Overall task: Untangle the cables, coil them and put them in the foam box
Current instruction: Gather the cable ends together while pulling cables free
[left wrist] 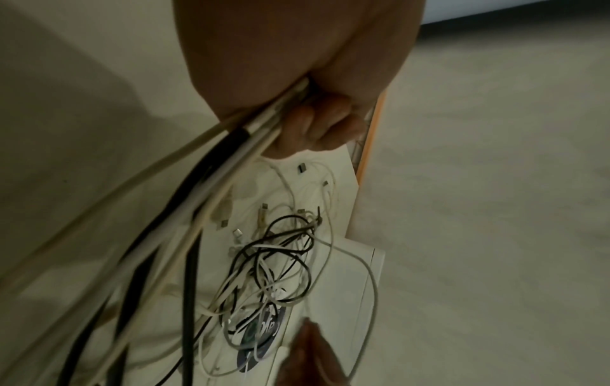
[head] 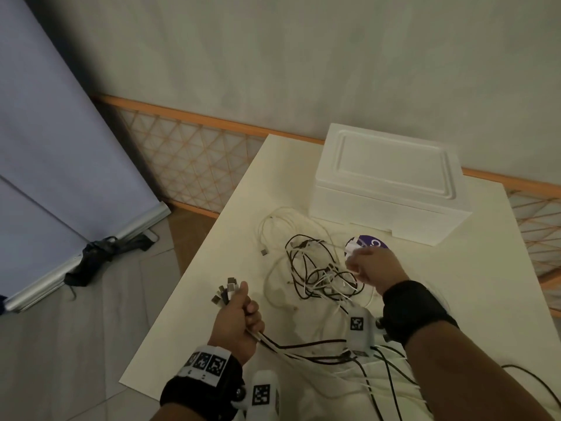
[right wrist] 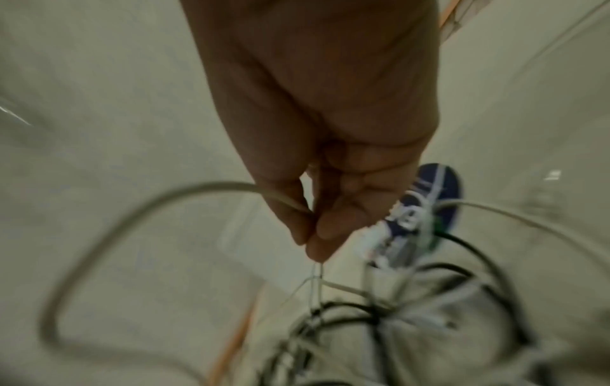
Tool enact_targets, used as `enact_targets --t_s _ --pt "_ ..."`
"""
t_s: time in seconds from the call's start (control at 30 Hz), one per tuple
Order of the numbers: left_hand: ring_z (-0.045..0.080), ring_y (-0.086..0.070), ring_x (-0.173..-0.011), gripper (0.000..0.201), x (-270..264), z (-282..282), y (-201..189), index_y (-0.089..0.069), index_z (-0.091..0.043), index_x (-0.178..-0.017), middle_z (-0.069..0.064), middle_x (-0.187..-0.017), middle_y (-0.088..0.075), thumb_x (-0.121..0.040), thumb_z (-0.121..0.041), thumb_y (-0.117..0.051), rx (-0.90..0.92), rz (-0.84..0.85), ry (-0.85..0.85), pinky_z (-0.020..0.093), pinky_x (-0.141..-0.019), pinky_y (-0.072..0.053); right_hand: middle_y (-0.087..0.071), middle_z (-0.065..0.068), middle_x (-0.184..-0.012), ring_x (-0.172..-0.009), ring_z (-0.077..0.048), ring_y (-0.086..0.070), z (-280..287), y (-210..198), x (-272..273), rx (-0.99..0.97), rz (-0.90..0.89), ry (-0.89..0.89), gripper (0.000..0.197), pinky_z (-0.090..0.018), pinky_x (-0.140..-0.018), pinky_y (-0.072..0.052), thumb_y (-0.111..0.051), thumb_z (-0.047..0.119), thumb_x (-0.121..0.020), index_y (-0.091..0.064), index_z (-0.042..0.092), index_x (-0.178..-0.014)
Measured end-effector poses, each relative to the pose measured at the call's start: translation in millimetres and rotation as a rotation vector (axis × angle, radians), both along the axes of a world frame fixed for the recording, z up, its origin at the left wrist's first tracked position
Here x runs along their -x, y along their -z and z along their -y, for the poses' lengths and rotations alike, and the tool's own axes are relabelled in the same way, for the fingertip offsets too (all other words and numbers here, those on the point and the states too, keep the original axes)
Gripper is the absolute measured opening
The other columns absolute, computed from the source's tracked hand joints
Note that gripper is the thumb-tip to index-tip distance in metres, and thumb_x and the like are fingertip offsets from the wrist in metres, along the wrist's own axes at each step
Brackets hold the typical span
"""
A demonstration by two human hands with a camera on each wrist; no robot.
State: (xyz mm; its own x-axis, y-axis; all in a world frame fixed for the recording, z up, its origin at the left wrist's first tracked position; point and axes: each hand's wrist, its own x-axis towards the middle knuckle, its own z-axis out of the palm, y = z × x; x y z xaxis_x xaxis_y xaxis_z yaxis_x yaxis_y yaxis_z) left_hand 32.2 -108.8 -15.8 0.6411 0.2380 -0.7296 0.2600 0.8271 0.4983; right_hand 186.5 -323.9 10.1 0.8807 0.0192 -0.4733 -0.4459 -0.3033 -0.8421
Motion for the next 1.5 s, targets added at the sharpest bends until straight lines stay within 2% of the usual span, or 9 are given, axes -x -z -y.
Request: enact_targets --t_s 0.2,0.33,0.53,0.77,0.9,1.07,1.27,1.4,1.5 --pt "0.006 -0.028 -0.033 0.041 -7.7 3.1 -11.7 -0.038 -0.018 -0.059 -0.002 -0.050 -0.045 -0.096 -0.031 -0.053 -0.006 0.050 0.041 0.017 -0.033 -0.023 -0.074 -0.007 -0.085 -0.069 -0.011 -0.070 15.2 -65.5 23.4 -0.184 0.343 0.087 0.020 -0.020 -0.062 -0.055 -0.062 0.004 -0.088 -0.065 0.011 -0.106" --pt "0.005 -0.029 -0.033 0.037 -16.7 12.5 -23.3 -0.047 -0.013 -0.064 0.002 -0.060 -0.061 -0.096 -0.031 -0.052 -0.043 0.099 0.113 0.016 -0.034 -0.026 -0.072 -0.003 -0.069 -0.055 -0.011 -0.064 17.7 -82.8 40.9 -0.203 0.399 0.111 0.011 -0.021 -0.053 -0.052 -0.060 0.003 -0.089 -0.068 0.005 -0.097" --pt "0.004 -0.030 -0.034 0.028 -17.2 14.0 -27.1 -0.058 -0.008 -0.076 0.009 -0.084 -0.074 -0.097 -0.026 -0.051 -0.072 0.104 0.153 0.016 -0.034 -0.029 -0.073 -0.001 -0.078 -0.061 -0.015 -0.064 37.3 -135.6 67.2 -0.315 0.840 0.193 0.015 -0.020 -0.054 -0.048 -0.058 0.003 -0.090 -0.064 0.016 -0.095" --pt "0.003 -0.029 -0.034 0.024 -24.1 34.6 -65.1 -0.064 -0.007 -0.093 0.010 -0.099 -0.074 -0.098 -0.024 -0.048 0.067 0.255 0.331 0.014 -0.035 -0.029 -0.072 0.005 -0.071 -0.055 -0.008 -0.063 12.5 -135.9 74.3 0.104 0.481 -0.434 0.032 -0.021 -0.057 -0.049 -0.055 -0.006 -0.087 -0.069 0.019 -0.100" --pt "0.002 -0.032 -0.031 0.025 -39.9 26.3 -73.3 -0.059 -0.005 -0.097 0.000 -0.069 -0.069 -0.100 -0.024 -0.044 0.172 0.286 0.251 0.015 -0.032 -0.030 -0.072 0.008 -0.079 -0.067 0.000 -0.064 -4.1 -109.4 101.6 0.263 0.391 -0.820 0.015 -0.012 -0.069 -0.047 -0.064 0.017 -0.088 -0.073 0.021 -0.100" --pt "0.003 -0.031 -0.028 0.028 -37.6 -3.8 -60.7 -0.059 -0.006 -0.091 -0.005 -0.049 -0.053 -0.102 -0.022 -0.039 0.157 0.225 0.153 0.013 -0.030 -0.026 -0.073 0.011 -0.074 -0.069 0.004 -0.065 41.9 -90.2 110.1 0.200 0.304 -0.643 0.009 -0.009 -0.067 -0.045 -0.083 0.022 -0.070 -0.076 0.028 -0.071" --pt "0.003 -0.031 -0.028 0.027 -37.9 -7.3 -49.0 -0.058 -0.008 -0.089 -0.004 -0.047 -0.053 -0.102 -0.021 -0.038 0.131 0.208 0.120 0.014 -0.030 -0.027 -0.071 -0.002 -0.063 -0.061 -0.007 -0.066 124.0 -78.4 103.4 0.348 0.109 -0.524 0.016 -0.014 -0.061 -0.048 -0.086 0.006 -0.059 -0.070 0.007 -0.055" --pt "0.003 -0.031 -0.029 0.023 -43.1 -14.5 -40.1 -0.058 -0.010 -0.091 -0.006 -0.052 -0.057 -0.102 -0.022 -0.041 0.096 0.214 0.083 0.013 -0.032 -0.028 -0.065 0.006 -0.053 -0.055 -0.006 -0.059 170.2 -68.4 106.6 0.576 0.073 -0.413 0.027 -0.024 -0.059 -0.041 -0.085 0.011 -0.064 -0.065 0.017 -0.046" --pt "0.003 -0.032 -0.031 0.019 -44.9 -6.0 -42.0 -0.061 -0.009 -0.094 -0.005 -0.056 -0.060 -0.100 -0.020 -0.046 0.063 0.243 0.103 0.014 -0.033 -0.028 -0.071 0.010 -0.075 -0.078 -0.008 -0.064 174.8 -61.7 108.9 0.719 0.153 -0.403 0.028 -0.022 -0.069 -0.043 -0.084 0.023 -0.068 -0.070 0.047 -0.061"
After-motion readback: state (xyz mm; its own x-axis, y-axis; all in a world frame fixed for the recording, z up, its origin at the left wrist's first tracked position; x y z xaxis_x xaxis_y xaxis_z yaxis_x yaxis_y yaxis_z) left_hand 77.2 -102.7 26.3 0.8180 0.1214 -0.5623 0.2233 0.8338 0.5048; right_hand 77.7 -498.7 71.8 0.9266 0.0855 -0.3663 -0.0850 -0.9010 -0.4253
